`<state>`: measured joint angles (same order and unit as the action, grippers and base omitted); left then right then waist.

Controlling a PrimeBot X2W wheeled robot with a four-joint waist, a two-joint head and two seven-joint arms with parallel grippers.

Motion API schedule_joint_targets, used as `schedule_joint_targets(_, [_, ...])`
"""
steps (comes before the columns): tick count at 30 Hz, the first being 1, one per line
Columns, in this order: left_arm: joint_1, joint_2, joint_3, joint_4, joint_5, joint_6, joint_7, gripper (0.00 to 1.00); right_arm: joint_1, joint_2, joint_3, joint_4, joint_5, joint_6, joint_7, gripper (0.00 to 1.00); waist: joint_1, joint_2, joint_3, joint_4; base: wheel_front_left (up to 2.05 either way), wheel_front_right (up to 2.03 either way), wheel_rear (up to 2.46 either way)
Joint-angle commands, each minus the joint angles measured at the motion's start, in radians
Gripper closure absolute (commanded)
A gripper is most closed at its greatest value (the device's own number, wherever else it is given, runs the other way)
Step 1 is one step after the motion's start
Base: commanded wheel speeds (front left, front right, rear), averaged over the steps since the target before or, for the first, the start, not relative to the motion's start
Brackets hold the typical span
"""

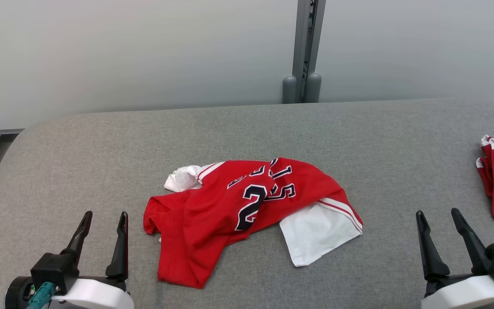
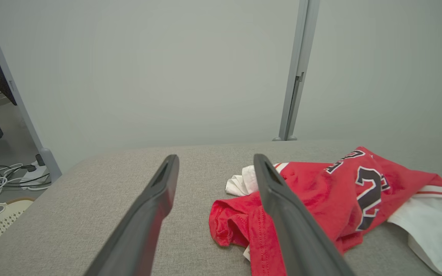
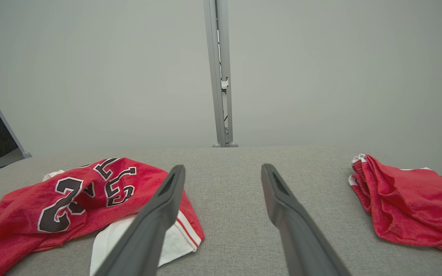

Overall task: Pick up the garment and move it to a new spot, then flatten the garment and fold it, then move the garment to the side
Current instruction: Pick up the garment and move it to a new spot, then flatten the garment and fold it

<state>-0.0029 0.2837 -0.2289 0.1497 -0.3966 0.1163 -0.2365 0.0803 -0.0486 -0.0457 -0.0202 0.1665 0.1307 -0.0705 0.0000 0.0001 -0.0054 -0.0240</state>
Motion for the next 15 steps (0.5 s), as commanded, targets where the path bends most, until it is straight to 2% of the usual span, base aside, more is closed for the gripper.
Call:
schedule_joint_targets(1, [0.008, 0.007, 0.000, -0.006, -0.003, 0.000, 0.004, 0.00, 0.009, -0.004, -0.003, -0.008, -0.006, 0.000, 0.007, 0.00, 0.0000, -0.0001, -0.005, 0.003, 0.00, 0.00, 0.00])
schedule_joint_targets(15, [0.015, 0.011, -0.006, -0.019, -0.012, 0.014, 0.014, 0.00, 0.023, -0.004, -0.009, -0.026, 0.002, 0.000, 0.017, 0.00, 0.0000, -0.0001, -0.006, 0.006, 0.00, 0.00, 0.00])
